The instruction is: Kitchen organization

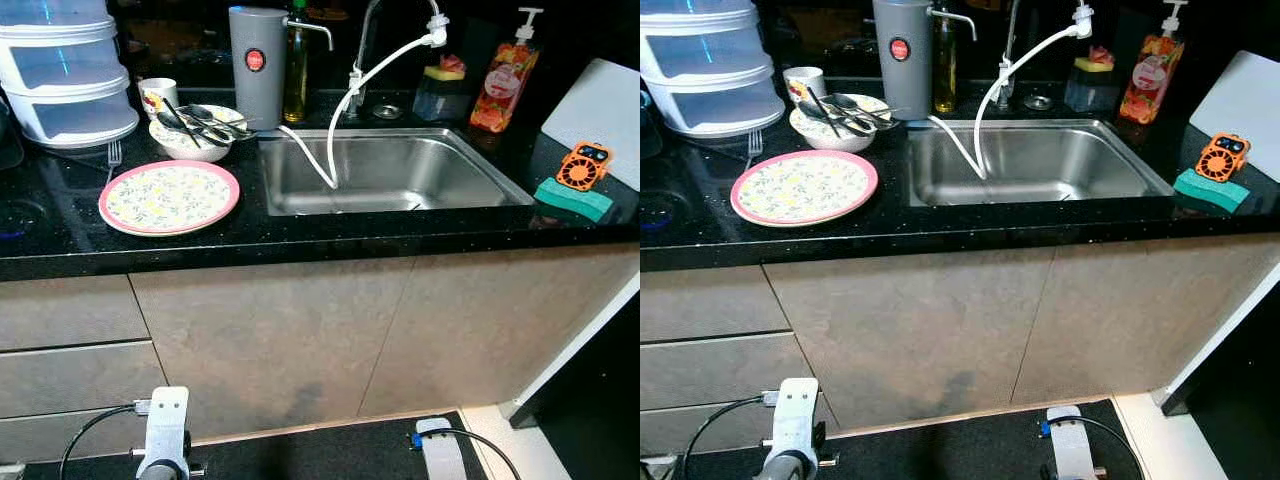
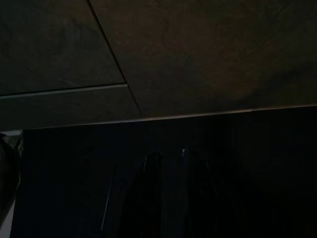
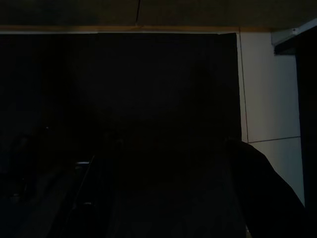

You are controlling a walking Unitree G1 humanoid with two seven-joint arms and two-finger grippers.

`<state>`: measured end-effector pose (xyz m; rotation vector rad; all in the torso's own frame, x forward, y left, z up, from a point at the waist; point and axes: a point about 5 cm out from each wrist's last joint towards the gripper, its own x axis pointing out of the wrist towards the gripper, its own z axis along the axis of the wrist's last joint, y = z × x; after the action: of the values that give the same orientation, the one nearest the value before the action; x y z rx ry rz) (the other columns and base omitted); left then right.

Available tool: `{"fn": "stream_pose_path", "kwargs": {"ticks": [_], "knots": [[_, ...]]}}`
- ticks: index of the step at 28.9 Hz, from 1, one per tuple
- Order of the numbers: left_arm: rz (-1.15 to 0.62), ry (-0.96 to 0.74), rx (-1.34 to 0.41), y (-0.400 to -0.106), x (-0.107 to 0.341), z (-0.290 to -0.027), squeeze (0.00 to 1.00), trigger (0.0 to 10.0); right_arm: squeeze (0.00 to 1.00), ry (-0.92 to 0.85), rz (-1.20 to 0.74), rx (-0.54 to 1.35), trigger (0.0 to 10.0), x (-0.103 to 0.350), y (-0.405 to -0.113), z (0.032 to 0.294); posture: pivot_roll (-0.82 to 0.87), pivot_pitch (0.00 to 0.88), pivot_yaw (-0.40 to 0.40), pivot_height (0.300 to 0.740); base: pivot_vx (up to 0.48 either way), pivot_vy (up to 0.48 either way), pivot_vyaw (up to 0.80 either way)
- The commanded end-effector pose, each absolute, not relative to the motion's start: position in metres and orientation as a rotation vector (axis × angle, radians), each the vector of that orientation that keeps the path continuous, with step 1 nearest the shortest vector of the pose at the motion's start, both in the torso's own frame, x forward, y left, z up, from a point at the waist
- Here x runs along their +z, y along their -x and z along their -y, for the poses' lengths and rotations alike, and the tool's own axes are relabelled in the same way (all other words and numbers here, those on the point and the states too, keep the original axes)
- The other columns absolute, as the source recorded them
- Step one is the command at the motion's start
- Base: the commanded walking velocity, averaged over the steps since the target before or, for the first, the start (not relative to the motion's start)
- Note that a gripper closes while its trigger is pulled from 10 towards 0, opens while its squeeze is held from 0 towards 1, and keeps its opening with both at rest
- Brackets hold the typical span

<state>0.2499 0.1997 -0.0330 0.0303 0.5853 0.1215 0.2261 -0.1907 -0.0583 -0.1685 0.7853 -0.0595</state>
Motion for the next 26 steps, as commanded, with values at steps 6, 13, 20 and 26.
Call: {"fn": "stream_pose_path", "kwargs": {"ticks": [6, 13, 20, 26], "knots": [[-0.636, -0.027, 0.124, -0.240, -0.042, -0.200, 0.00, 10.0, 0.00, 0.172, -0.820, -0.052, 10.0, -0.062, -0.222, 0.187, 0.00, 0.045, -0.040, 0.740, 0.000, 0.000, 0.00], [-0.644, -0.027, 0.136, -0.239, -0.043, -0.202, 0.00, 10.0, 0.00, 0.166, -0.823, -0.059, 10.0, -0.058, -0.229, 0.188, 0.01, 0.049, -0.053, 0.740, 0.000, 0.000, 0.00], [-0.644, -0.030, 0.140, -0.238, -0.043, -0.202, 0.00, 10.0, 0.00, 0.166, -0.824, -0.063, 10.0, -0.053, -0.237, 0.192, 0.02, 0.054, -0.054, 0.740, 0.000, 0.000, 0.00], [-0.643, -0.033, 0.140, -0.241, -0.042, -0.202, 0.00, 10.0, 0.00, 0.176, -0.817, -0.063, 10.0, -0.051, -0.238, 0.197, 0.02, 0.041, -0.060, 0.740, 0.000, 0.000, 0.00]]}}
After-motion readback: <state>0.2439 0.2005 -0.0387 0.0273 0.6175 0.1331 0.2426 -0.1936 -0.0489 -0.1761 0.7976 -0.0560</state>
